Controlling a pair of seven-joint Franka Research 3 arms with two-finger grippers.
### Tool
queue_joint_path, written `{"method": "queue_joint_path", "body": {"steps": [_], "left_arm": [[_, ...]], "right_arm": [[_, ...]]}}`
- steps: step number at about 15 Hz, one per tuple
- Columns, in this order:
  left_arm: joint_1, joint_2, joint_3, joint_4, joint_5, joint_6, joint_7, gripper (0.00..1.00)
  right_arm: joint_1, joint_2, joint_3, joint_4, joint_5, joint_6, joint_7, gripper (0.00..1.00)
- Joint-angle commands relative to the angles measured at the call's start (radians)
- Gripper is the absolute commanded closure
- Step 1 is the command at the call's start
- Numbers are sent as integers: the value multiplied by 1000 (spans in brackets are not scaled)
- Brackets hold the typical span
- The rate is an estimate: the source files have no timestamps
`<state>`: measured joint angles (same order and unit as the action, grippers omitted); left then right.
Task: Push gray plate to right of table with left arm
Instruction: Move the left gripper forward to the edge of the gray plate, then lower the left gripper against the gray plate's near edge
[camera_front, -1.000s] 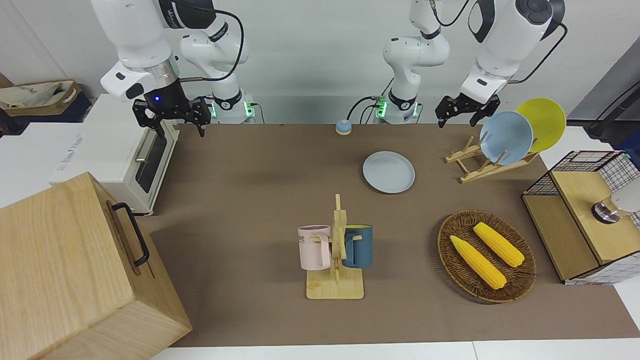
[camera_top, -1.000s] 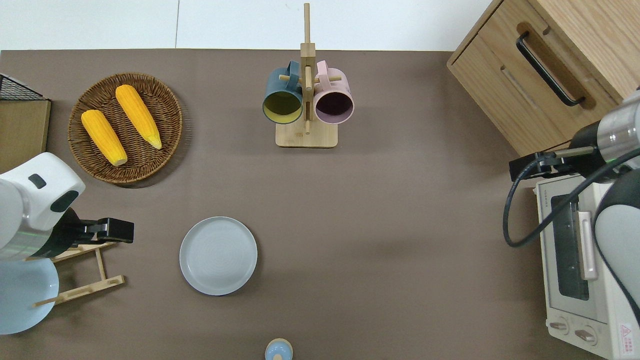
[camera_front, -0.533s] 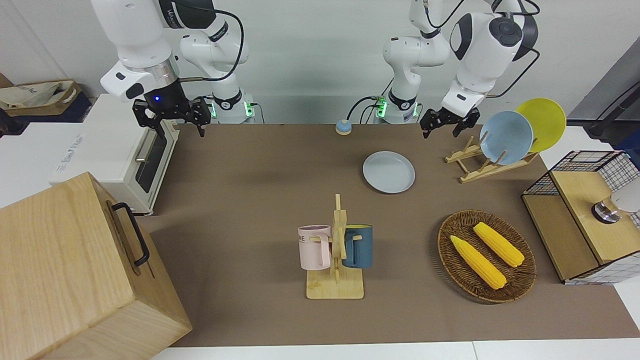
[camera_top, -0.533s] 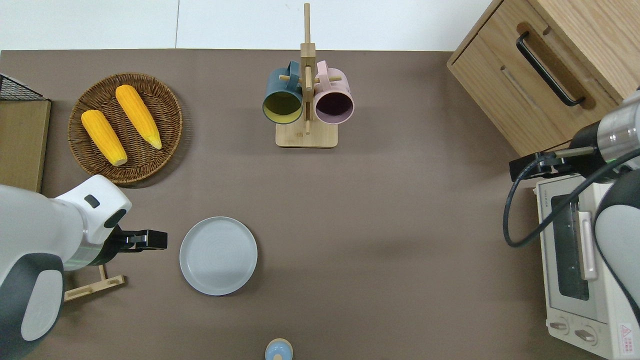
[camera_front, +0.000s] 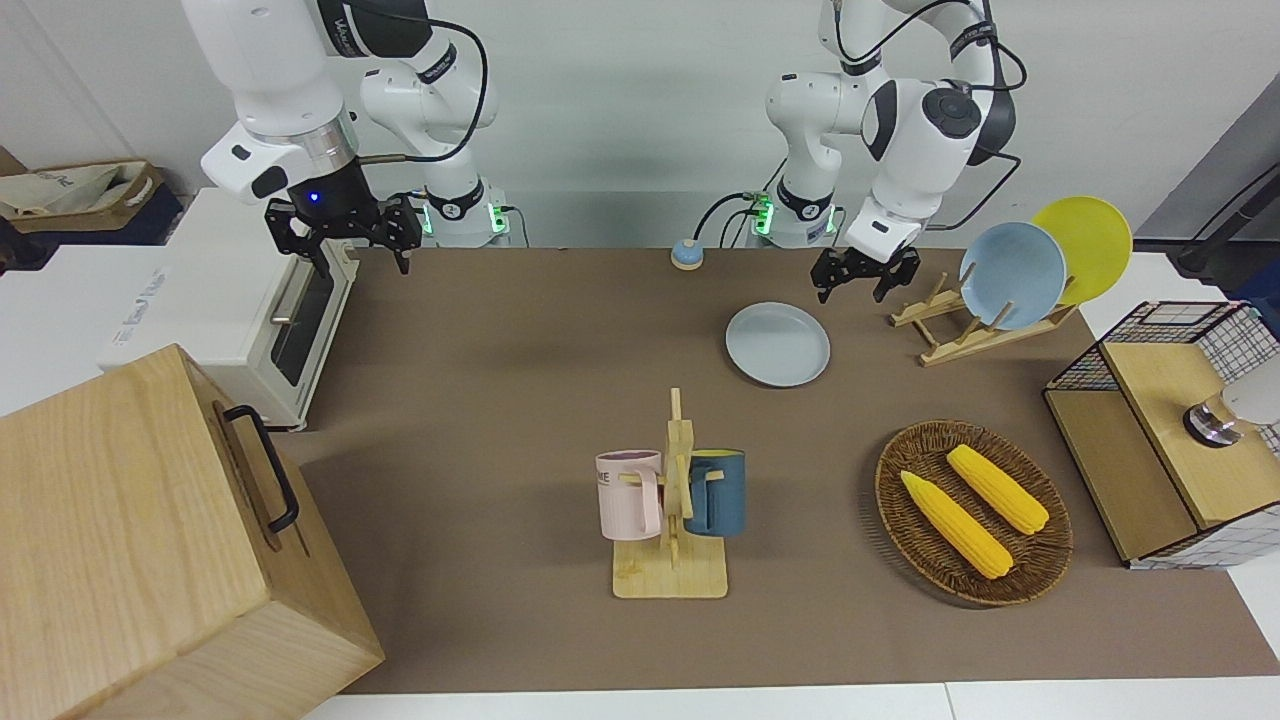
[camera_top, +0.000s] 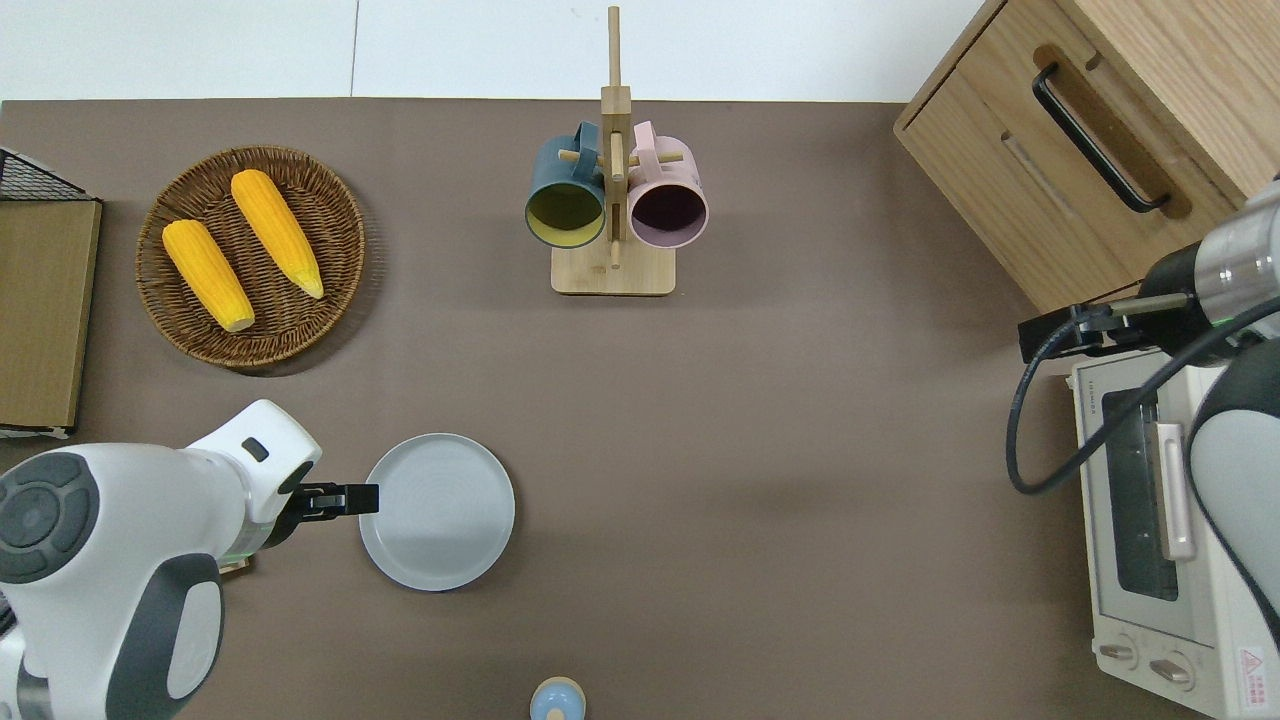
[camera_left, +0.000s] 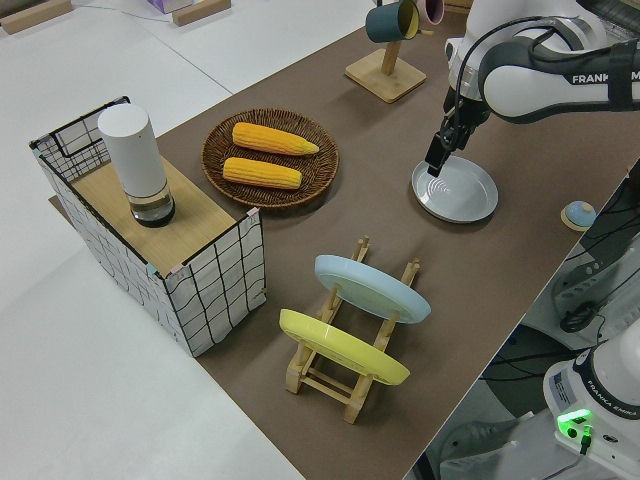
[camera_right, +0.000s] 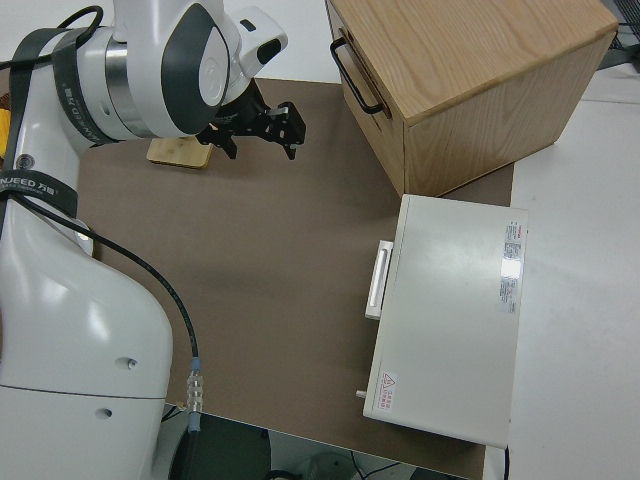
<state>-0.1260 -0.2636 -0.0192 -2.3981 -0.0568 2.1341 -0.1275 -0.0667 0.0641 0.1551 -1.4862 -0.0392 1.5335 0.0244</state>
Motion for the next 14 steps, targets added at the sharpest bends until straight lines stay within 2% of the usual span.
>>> {"method": "queue_joint_path", "body": {"steps": [1, 5, 9, 14], "left_arm": [[-12, -5, 10, -113, -9, 148, 5, 5], [-14, 36, 8, -188, -9, 277, 5, 7], [-23, 105, 8, -211, -9, 349, 5, 7], [-41, 139, 8, -222, -9, 382, 5, 7]], "right_arm": [[-1, -6, 0, 1, 7, -10, 3, 17], [-1, -6, 0, 1, 7, -10, 5, 17], [-1, -6, 0, 1, 7, -10, 3, 17], [-1, -6, 0, 1, 7, -10, 5, 17]]}}
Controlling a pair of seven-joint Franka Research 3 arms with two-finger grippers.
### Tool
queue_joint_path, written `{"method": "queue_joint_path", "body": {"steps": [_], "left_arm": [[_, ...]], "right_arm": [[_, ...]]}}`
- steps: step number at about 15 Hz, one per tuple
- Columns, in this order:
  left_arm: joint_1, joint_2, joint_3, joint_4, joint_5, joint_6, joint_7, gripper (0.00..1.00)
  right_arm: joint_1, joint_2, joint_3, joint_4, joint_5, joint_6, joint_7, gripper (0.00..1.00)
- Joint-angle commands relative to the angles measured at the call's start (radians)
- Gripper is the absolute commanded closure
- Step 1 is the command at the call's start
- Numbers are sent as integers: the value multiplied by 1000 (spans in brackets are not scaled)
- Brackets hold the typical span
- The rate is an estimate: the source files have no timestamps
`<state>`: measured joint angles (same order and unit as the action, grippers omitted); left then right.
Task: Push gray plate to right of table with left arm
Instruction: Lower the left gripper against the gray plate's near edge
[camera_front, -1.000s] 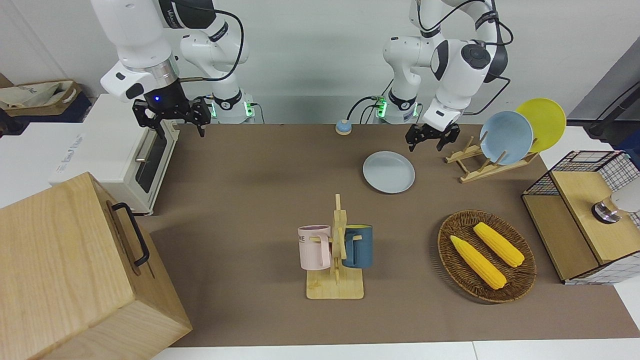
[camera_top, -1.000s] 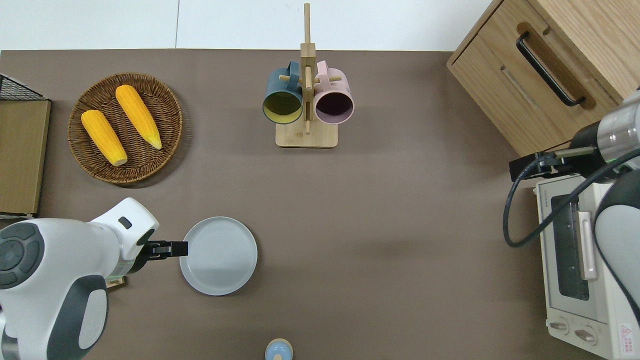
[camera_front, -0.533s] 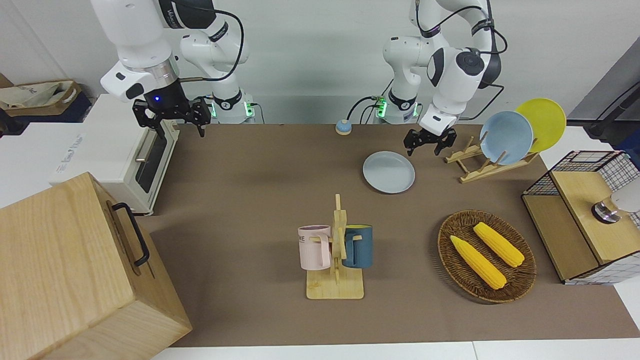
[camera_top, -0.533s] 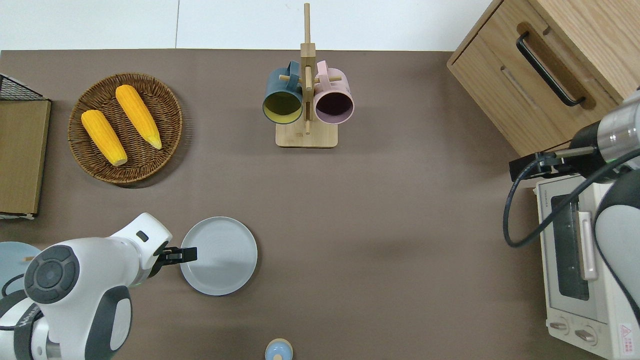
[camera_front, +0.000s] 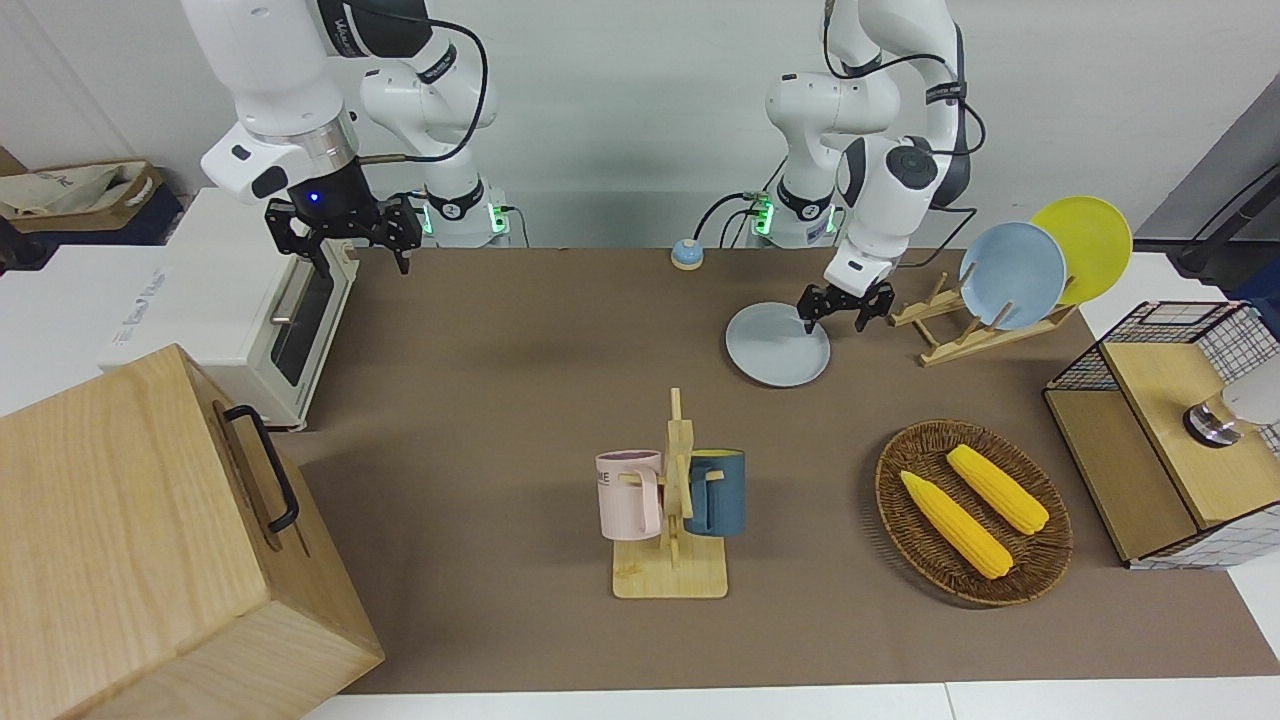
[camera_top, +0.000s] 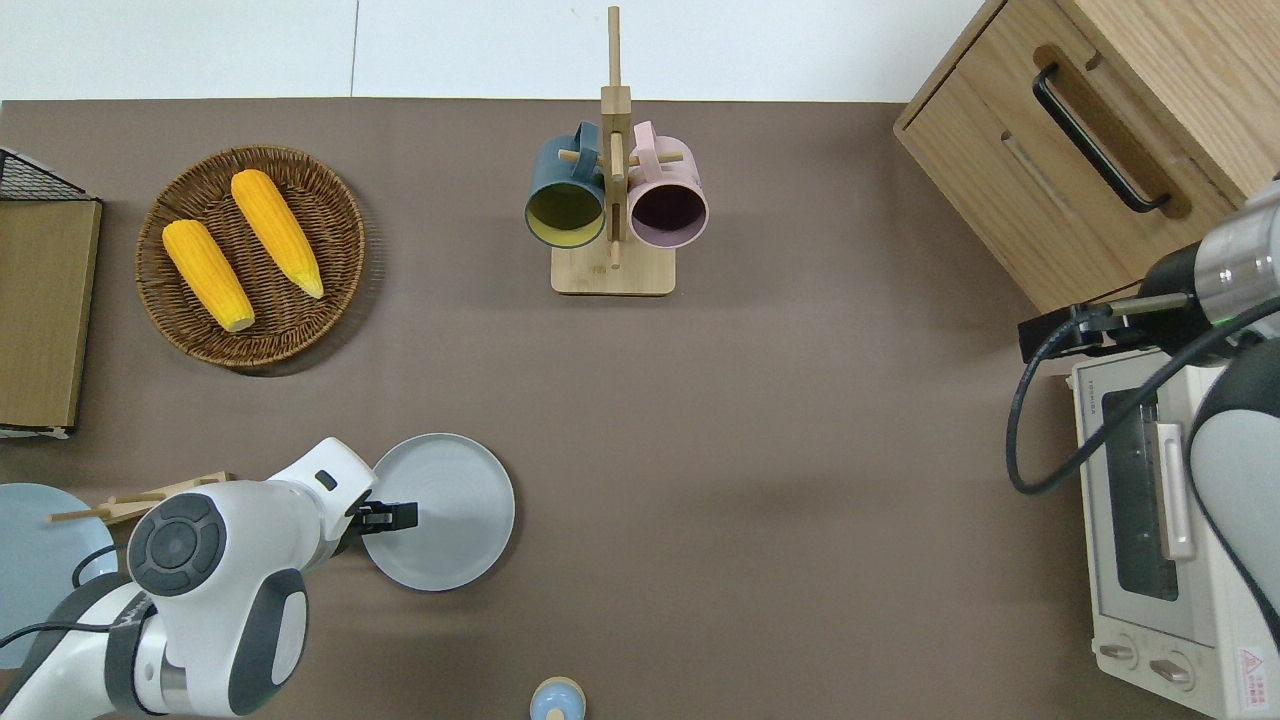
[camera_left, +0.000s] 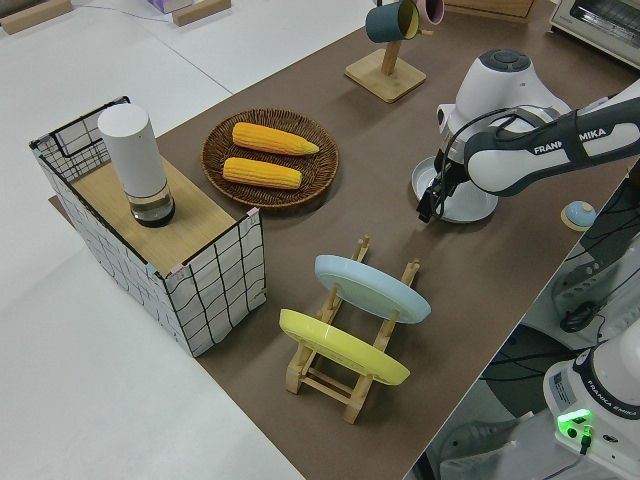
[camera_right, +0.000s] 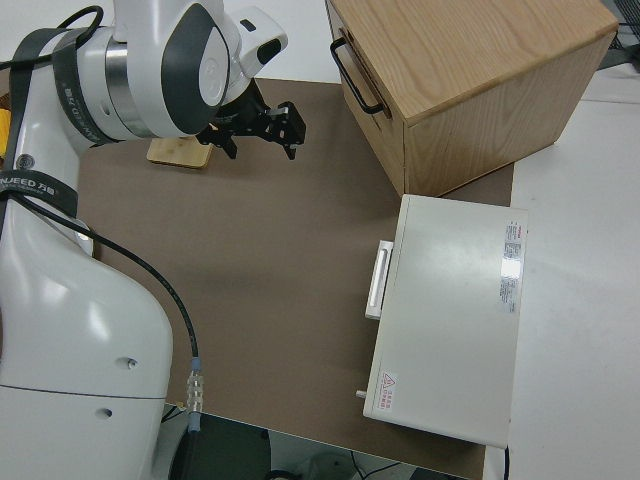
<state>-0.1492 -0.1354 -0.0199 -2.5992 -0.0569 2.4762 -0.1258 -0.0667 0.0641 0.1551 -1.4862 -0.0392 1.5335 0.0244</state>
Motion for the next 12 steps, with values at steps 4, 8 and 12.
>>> {"method": "queue_joint_path", "body": {"steps": [4, 8, 12], "left_arm": [[-17, 22, 9, -21, -9, 49, 3, 38], [-6, 23, 14, -21, -9, 49, 57, 460], [-6, 25, 21, -19, -9, 52, 60, 849]], "right_arm": [[-1, -6, 0, 1, 7, -10, 3, 17], [-1, -6, 0, 1, 7, -10, 3, 17], [-1, -6, 0, 1, 7, -10, 3, 17]]}}
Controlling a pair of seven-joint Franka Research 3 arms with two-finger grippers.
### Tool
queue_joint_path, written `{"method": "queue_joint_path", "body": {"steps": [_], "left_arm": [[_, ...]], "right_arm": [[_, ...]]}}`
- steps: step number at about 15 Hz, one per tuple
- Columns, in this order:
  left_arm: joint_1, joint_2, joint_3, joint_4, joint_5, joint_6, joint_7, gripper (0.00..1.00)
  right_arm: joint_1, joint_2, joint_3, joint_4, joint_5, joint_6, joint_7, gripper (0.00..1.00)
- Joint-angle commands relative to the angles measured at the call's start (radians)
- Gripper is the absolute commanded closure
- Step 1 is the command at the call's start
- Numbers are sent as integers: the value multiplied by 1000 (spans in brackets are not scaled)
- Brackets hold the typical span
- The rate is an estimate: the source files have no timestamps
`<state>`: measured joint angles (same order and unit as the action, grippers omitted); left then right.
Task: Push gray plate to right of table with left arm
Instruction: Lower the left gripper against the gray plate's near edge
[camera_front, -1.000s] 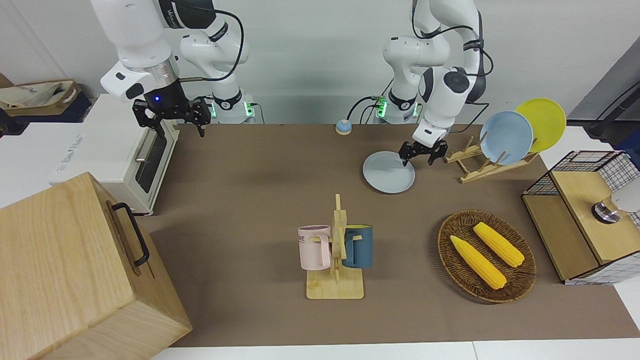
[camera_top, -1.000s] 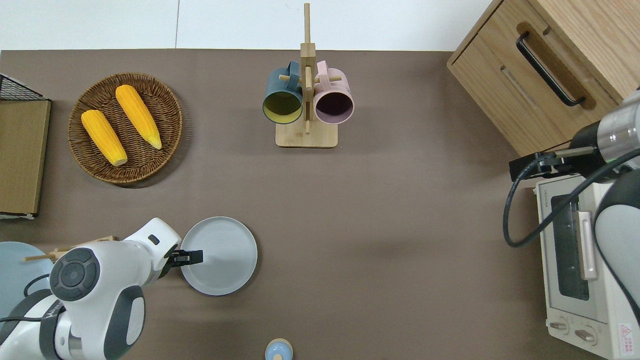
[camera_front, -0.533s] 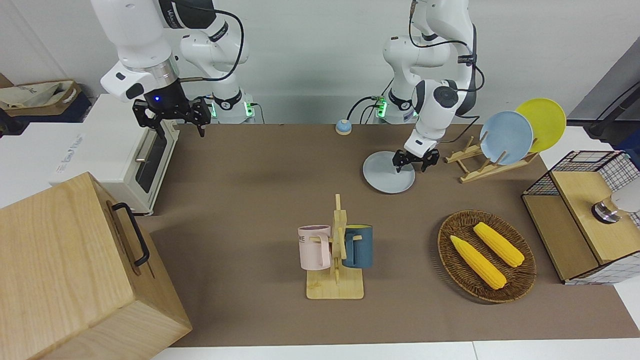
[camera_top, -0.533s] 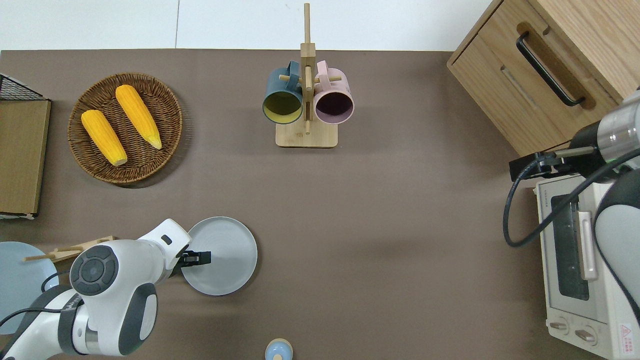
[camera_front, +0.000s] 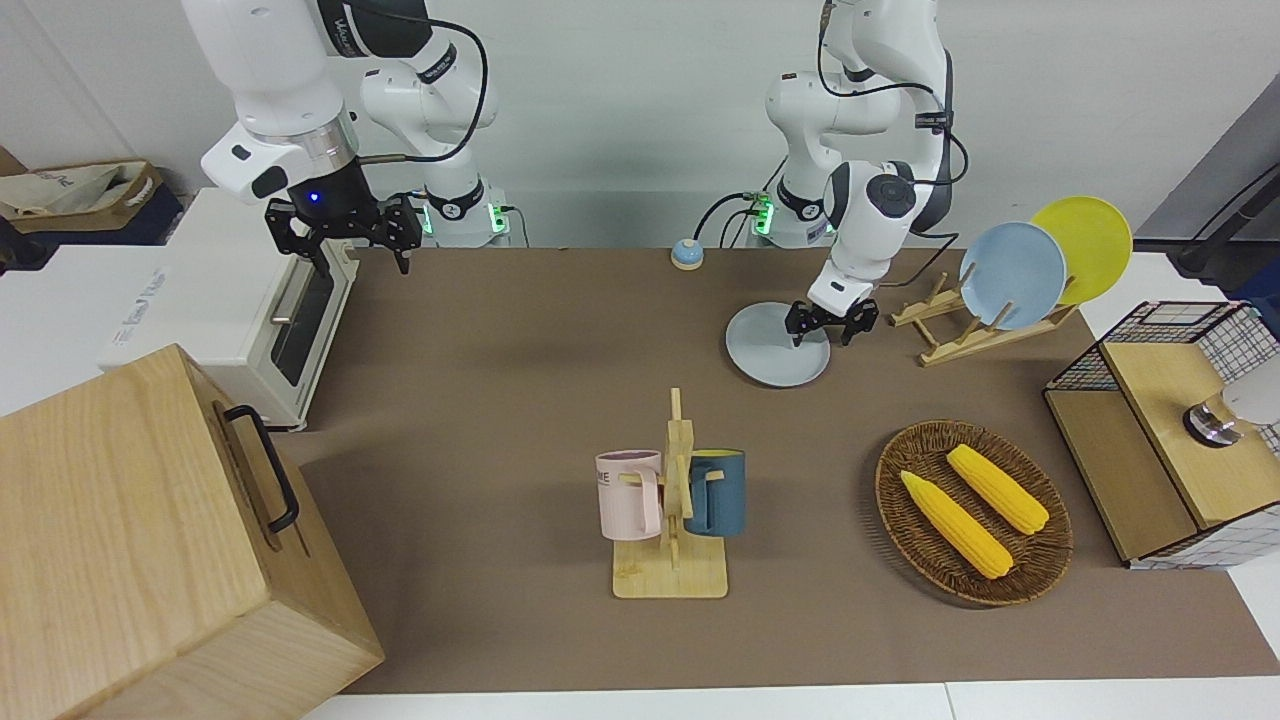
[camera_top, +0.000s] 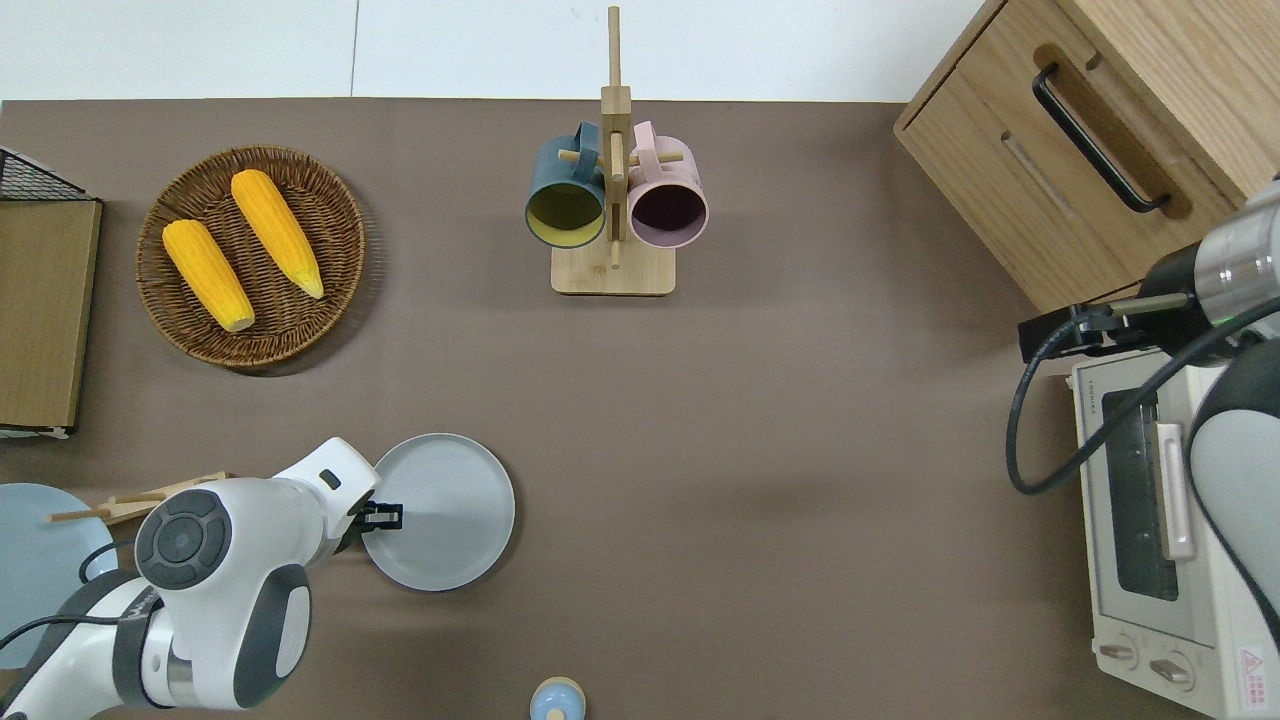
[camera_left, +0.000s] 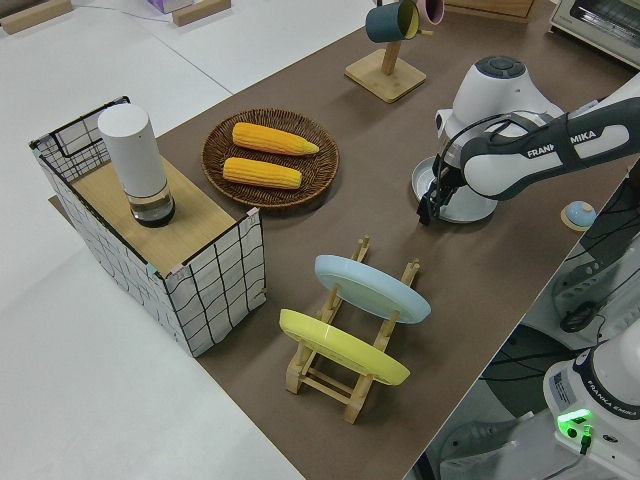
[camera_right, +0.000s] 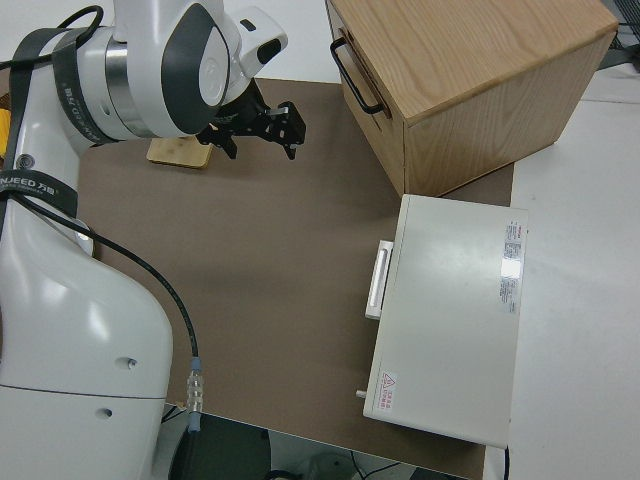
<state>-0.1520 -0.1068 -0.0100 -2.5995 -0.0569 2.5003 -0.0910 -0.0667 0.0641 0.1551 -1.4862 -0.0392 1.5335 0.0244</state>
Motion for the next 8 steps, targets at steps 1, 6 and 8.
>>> {"method": "queue_joint_path", "body": {"steps": [1, 6, 8], "left_arm": [[-3, -4, 12, -19, -12, 28, 25, 927], [-6, -2, 13, -17, -32, 31, 11, 1000], [-9, 2, 12, -17, -37, 31, 7, 1000]], "right_arm": [[-1, -6, 0, 1, 7, -10, 3, 17], [-1, -6, 0, 1, 7, -10, 3, 17], [-1, -6, 0, 1, 7, -10, 3, 17]]}}
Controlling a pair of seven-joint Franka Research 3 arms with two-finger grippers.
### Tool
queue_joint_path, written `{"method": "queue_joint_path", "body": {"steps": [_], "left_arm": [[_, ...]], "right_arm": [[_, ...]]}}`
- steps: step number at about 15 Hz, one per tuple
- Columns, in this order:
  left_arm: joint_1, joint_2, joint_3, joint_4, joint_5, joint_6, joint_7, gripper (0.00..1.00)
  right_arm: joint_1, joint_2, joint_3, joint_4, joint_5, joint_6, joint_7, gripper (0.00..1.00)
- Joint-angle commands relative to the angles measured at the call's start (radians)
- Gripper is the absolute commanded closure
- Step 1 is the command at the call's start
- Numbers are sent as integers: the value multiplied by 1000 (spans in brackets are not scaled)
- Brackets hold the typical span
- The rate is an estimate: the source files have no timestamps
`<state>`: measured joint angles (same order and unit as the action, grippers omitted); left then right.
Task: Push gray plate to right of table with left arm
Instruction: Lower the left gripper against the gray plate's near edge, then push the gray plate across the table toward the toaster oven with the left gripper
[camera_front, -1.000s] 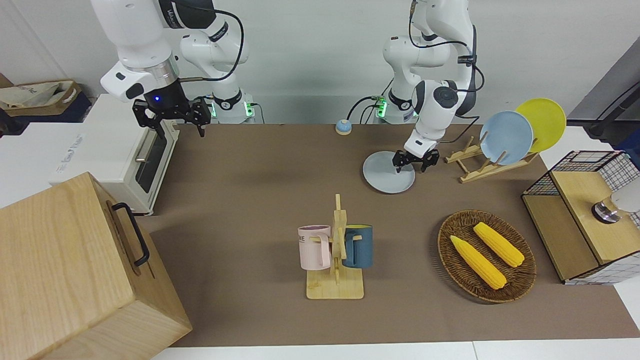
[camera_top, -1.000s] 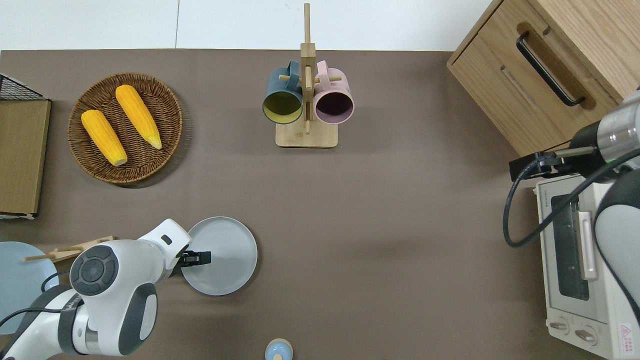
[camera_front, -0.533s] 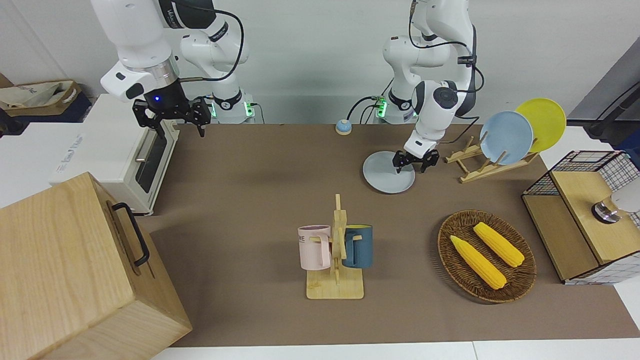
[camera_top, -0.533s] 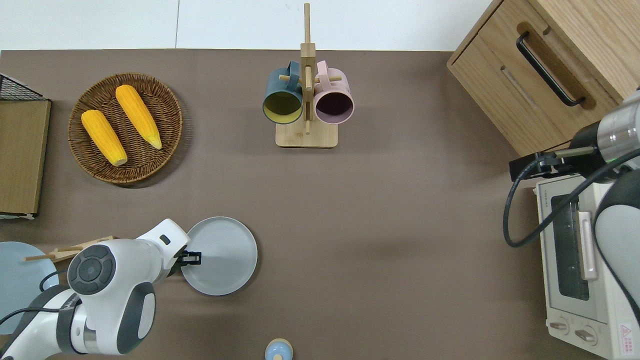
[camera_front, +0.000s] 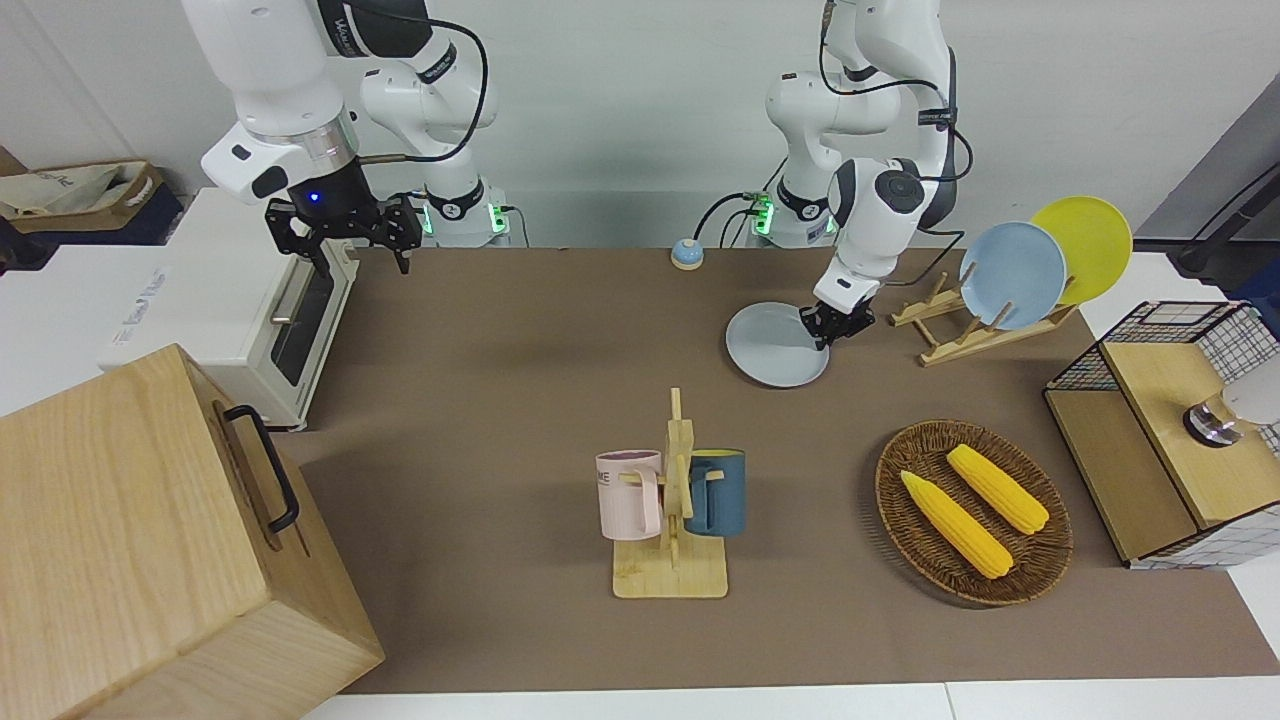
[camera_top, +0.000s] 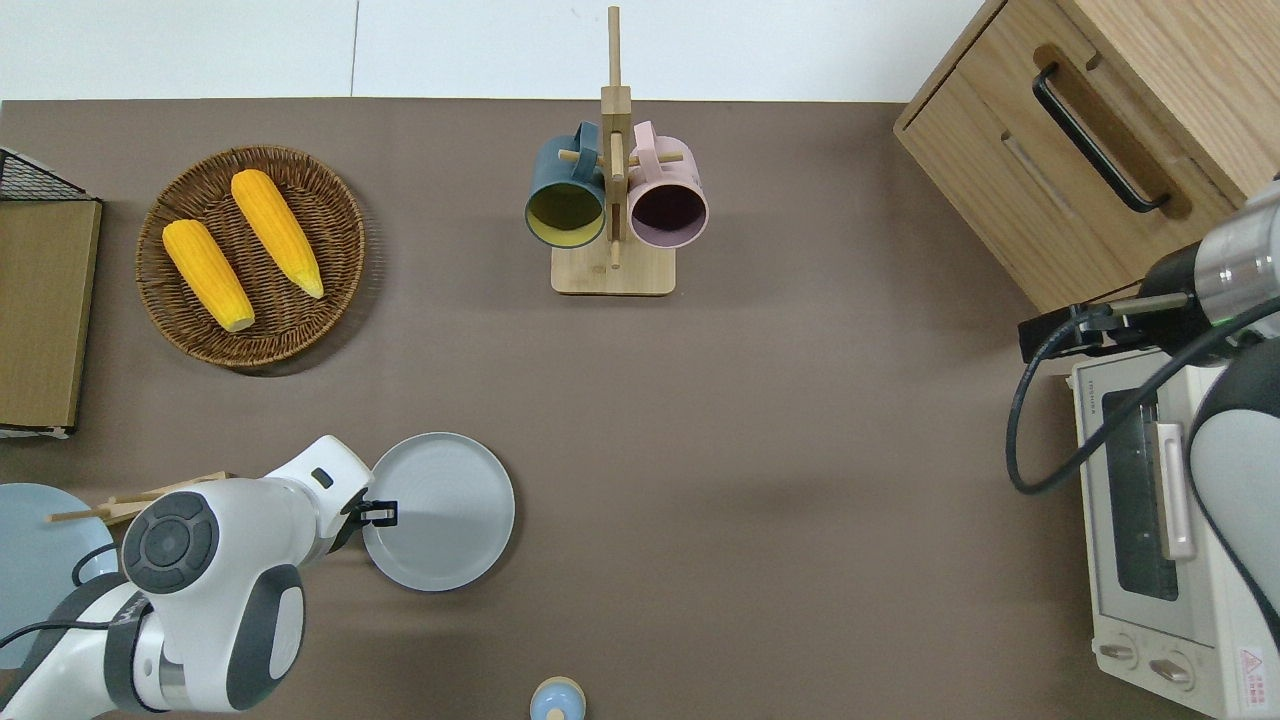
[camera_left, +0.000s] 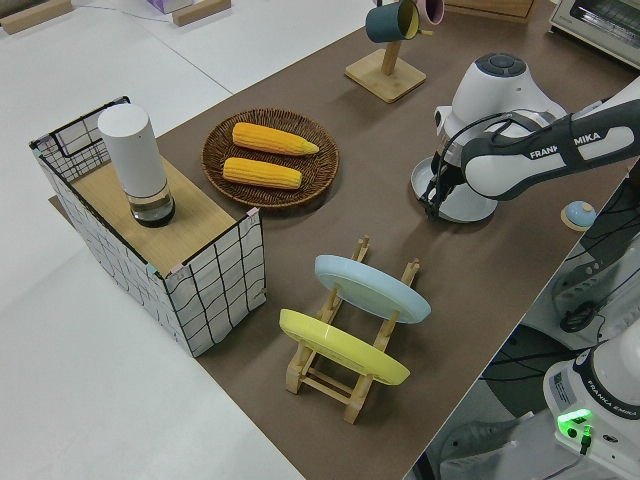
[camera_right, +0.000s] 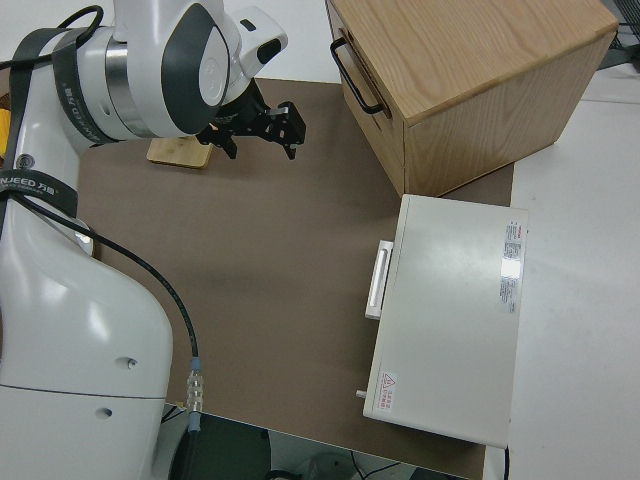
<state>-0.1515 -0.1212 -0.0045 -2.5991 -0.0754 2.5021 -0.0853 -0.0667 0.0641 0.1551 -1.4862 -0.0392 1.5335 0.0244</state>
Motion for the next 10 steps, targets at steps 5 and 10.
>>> {"method": "queue_joint_path", "body": {"steps": [5, 10], "left_arm": [[-55, 49, -20, 0, -61, 38, -97, 1000], [-175, 89, -22, 42, -61, 43, -269, 1000]], "right_arm": [[-1, -6, 0, 1, 7, -10, 3, 17], [-1, -6, 0, 1, 7, -10, 3, 17]]}}
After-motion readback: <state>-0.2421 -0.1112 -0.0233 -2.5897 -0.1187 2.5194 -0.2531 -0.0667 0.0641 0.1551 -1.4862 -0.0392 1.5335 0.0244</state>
